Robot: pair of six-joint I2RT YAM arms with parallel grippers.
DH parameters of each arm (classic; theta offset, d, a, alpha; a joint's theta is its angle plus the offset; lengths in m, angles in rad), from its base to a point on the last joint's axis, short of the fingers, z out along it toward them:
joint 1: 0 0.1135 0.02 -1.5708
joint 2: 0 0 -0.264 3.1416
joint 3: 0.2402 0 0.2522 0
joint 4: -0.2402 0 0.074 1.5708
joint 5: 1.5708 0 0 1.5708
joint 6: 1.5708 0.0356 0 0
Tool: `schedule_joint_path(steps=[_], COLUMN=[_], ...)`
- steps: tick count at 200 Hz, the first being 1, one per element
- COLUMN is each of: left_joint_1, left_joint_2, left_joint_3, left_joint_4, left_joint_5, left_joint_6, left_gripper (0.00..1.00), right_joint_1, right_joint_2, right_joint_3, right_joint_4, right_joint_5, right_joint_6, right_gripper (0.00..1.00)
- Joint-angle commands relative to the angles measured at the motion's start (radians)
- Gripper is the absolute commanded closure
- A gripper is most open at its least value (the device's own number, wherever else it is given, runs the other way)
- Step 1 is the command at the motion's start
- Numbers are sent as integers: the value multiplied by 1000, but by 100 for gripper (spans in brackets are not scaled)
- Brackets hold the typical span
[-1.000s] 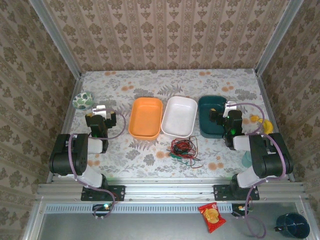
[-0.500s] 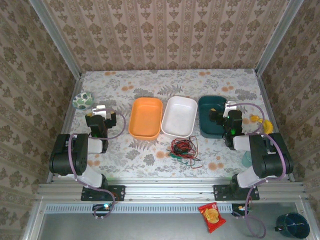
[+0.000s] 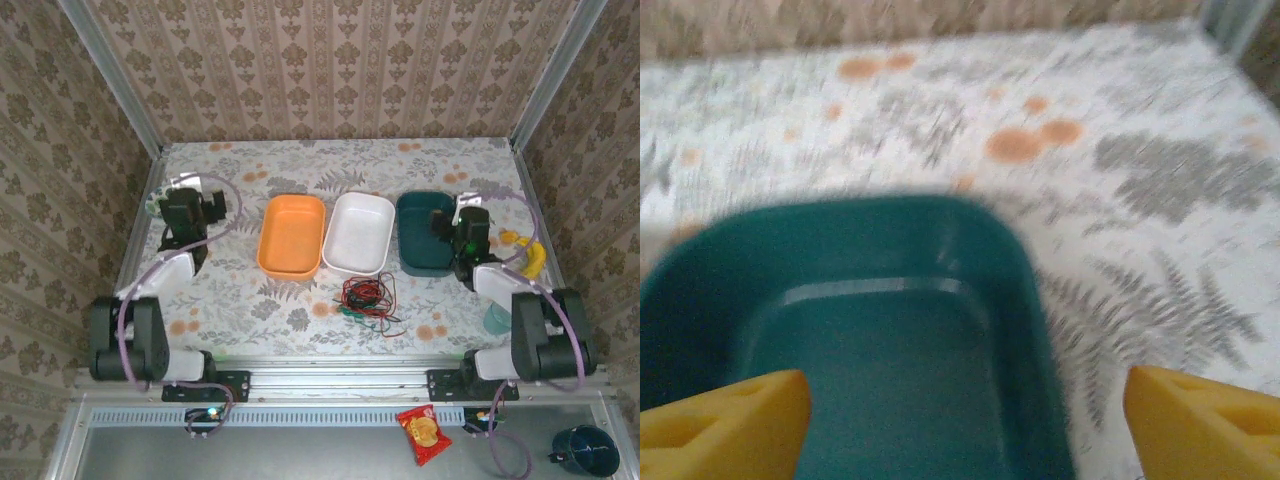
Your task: Untangle the cables
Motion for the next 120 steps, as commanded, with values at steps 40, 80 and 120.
schedule_joint_path(steps=[40, 80, 120], left_joint_1=[-523, -796, -932], left_joint_2=[-226, -108, 40], left_joint_3=[-85, -92, 1], left_joint_4=[-313, -298, -398], left_joint_5=[-37, 289, 333], left_joint_6=[-266, -249, -153], left_gripper=[0, 0, 0], right_joint_1=[302, 454, 466], right_joint_2=[-238, -252, -187], right_joint_3=[170, 114, 115], right_joint_4=[-749, -831, -899], right_joint_5=[101, -277, -307], right_joint_6=[257, 365, 372], right_gripper=[27, 34, 42])
